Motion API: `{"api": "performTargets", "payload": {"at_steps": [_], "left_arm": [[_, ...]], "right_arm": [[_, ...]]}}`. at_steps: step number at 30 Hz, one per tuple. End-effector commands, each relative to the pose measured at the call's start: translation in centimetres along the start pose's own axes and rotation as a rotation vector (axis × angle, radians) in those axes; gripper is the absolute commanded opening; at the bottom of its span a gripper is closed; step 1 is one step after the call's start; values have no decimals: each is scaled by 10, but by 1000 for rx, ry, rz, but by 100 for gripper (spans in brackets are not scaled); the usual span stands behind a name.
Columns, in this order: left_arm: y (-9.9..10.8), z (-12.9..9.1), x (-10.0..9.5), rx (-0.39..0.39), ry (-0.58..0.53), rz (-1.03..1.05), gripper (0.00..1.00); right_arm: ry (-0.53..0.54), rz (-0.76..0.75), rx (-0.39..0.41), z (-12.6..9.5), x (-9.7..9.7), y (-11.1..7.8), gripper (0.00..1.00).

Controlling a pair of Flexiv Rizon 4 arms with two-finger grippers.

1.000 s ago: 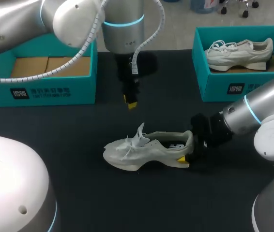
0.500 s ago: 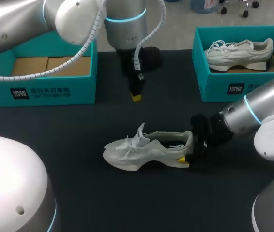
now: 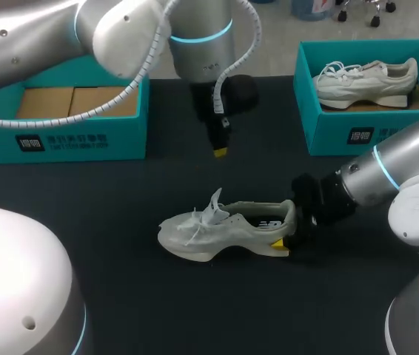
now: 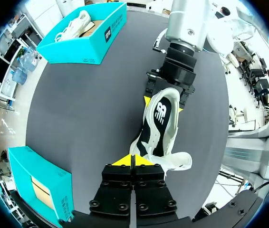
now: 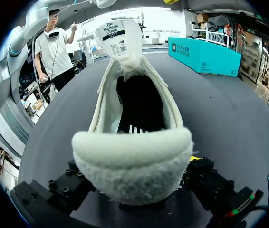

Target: Take the shoe out of the shoebox, open the shoe tongue, remove and reinsert the insole, then place the shoe into the shoebox

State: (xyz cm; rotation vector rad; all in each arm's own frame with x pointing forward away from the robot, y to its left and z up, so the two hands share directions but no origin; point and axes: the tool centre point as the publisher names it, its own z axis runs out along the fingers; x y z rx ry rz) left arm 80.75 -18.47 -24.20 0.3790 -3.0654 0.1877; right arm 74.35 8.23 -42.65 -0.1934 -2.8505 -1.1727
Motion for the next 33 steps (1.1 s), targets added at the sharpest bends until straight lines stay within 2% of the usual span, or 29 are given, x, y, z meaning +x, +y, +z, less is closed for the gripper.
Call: {"api": "performTargets", "payload": {"at_steps": [1, 6, 10, 20, 27, 33], "left_arm": [[-1, 0, 0, -1, 1, 0, 0], [-1, 0, 0, -1, 1, 0, 0], [-14, 1, 11, -6, 75, 54, 0], [-47, 10, 46, 10, 151, 193, 0], [-62, 33, 68, 32, 174, 282, 0], [-60, 58, 82, 32, 204, 325, 0]], "right_arm": [[-1, 0, 2, 5, 1, -3, 0], [-1, 0, 2, 5, 1, -3, 0], [-1, 0, 2, 5, 1, -3, 0], [-1, 0, 2, 5, 1, -3, 0], [-1, 0, 2, 5, 1, -3, 0], [-1, 0, 2, 5, 1, -3, 0]]}}
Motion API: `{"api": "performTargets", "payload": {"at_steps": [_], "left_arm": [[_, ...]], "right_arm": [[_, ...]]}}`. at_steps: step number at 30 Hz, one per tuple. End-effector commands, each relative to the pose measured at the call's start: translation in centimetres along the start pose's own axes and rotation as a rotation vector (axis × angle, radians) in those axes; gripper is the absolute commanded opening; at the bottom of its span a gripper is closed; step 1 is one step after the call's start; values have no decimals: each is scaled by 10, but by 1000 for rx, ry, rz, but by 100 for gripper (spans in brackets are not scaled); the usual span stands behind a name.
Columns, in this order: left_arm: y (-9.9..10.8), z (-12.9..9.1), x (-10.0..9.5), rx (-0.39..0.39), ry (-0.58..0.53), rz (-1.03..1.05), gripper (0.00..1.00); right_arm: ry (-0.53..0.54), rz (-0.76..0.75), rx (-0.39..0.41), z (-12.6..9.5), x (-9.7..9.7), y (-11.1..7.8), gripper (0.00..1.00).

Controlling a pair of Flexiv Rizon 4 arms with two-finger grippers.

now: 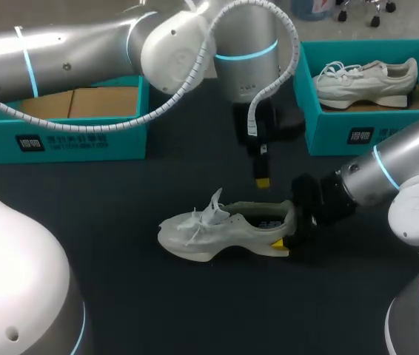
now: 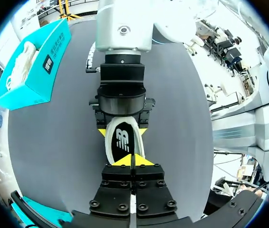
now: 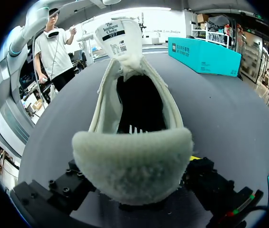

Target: Take the shoe out of the shoebox, open the shoe tongue, remove and reinsert the insole, then place the shoe into the shoebox

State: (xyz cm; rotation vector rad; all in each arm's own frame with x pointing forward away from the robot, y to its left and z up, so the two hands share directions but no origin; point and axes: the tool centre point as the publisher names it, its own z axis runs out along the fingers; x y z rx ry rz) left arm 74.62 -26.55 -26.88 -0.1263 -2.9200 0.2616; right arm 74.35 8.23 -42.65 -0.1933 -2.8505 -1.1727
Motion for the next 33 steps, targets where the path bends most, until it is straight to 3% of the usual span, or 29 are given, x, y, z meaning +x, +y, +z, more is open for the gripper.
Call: {"api": "performTargets", "payload": {"at_steps": [1, 8, 11, 25, 33], "left_arm": [[1, 24, 2, 2, 20, 4, 0], [8, 40, 8, -2, 30, -3, 0], [7, 45, 9, -60, 43, -19, 0], [7, 45, 9, -60, 43, -19, 0], [3, 64, 0, -52, 48, 21, 0]], "right_arm": [[-1, 0, 2, 5, 1, -3, 0], [-1, 0, 2, 5, 1, -3, 0], [-1, 0, 2, 5, 1, -3, 0], [-1, 0, 2, 5, 1, -3, 0], [-1, 0, 2, 5, 1, -3, 0]]}}
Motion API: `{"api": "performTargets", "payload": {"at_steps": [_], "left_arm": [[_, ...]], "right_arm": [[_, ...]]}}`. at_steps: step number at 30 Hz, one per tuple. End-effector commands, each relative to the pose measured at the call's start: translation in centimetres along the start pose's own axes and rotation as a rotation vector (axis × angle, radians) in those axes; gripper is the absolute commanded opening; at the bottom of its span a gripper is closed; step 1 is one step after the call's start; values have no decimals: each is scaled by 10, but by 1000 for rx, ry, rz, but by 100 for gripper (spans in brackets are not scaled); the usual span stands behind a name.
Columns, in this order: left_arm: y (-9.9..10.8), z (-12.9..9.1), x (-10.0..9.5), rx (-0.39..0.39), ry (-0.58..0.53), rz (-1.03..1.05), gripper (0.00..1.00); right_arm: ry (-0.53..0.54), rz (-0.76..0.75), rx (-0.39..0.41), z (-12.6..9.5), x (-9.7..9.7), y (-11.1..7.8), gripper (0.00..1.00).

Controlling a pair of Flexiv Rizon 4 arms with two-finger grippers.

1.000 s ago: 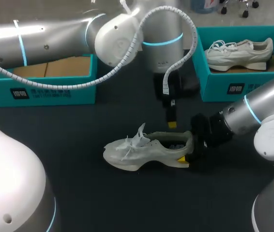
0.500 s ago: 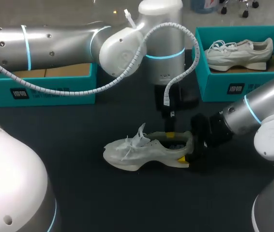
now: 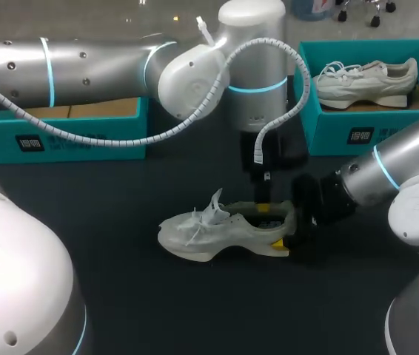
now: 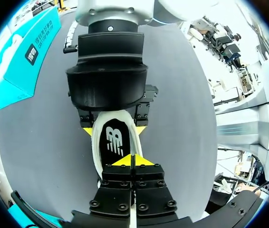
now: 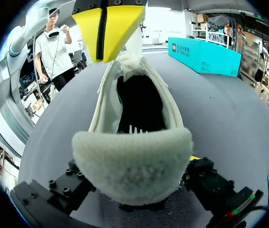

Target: Take the shoe out of the shoebox, open the shoe tongue, remove and reinsert the insole, then place the shoe into the shoebox

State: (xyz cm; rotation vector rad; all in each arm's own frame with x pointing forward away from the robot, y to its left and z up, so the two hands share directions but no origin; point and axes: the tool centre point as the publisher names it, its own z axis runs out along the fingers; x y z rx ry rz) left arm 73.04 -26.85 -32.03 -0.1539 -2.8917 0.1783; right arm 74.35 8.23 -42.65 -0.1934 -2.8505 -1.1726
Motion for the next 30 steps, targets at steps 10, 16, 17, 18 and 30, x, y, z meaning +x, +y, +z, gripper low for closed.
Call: {"api": "performTargets", "payload": {"at_steps": [10, 16, 17, 18, 30], "left_arm": [[0, 39, -14, 5, 27, 20, 0], [3, 54, -6, 14, 27, 37, 0], [3, 57, -5, 15, 24, 40, 0], [4, 61, -3, 20, 18, 49, 0], [9, 79, -3, 25, -12, 45, 0]], "right_arm": [[-1, 0, 2, 5, 1, -3, 0], [-1, 0, 2, 5, 1, -3, 0], [-1, 0, 2, 5, 1, -3, 0], [-1, 0, 2, 5, 1, -3, 0], [-1, 0, 2, 5, 1, -3, 0]]}}
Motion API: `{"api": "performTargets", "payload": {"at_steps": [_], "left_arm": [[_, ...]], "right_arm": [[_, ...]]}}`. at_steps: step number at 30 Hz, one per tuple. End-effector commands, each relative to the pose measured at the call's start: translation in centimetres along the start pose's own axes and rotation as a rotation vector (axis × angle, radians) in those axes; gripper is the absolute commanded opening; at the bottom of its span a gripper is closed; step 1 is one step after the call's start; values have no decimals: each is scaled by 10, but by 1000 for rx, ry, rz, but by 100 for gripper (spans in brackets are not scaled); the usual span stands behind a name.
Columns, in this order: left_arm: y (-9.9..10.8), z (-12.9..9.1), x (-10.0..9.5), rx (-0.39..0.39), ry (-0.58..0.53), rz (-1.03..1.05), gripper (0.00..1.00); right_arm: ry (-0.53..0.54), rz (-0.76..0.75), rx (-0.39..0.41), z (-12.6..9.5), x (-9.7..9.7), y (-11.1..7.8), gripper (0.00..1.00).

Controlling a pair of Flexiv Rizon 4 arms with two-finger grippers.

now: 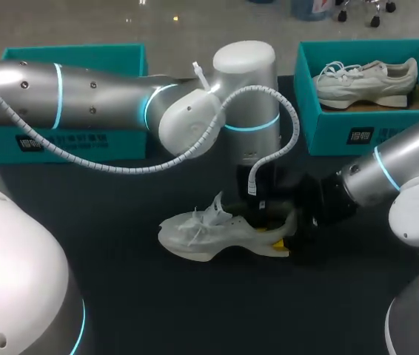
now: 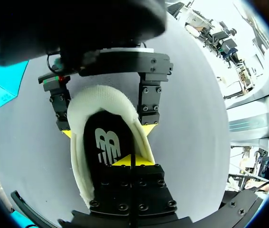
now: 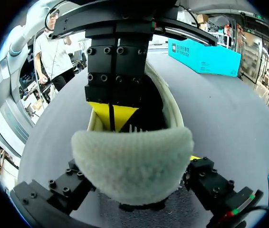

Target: Take the shoe out of the shoebox, open the shoe tongue, remove and reinsert the insole, then place the shoe into the shoebox

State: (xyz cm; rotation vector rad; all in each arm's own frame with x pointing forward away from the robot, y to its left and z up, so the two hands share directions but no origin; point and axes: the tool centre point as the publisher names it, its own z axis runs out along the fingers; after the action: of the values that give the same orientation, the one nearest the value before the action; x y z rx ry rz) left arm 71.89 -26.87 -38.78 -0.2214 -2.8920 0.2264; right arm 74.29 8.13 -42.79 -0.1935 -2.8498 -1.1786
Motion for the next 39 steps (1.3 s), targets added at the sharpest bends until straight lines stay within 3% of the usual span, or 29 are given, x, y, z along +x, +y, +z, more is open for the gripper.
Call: {"api": "performTargets", "payload": {"at_steps": [1, 28, 39], "left_arm": [[2, 12, 2, -1, -6, -5, 0], [17, -8, 3, 69, -65, -70, 0], [20, 2, 3, 78, -28, -77, 0]], "right_arm": [[0, 1, 6, 4, 0, -1, 0], [0, 1, 6, 4, 0, -1, 0], [0, 1, 6, 4, 0, -1, 0]]}}
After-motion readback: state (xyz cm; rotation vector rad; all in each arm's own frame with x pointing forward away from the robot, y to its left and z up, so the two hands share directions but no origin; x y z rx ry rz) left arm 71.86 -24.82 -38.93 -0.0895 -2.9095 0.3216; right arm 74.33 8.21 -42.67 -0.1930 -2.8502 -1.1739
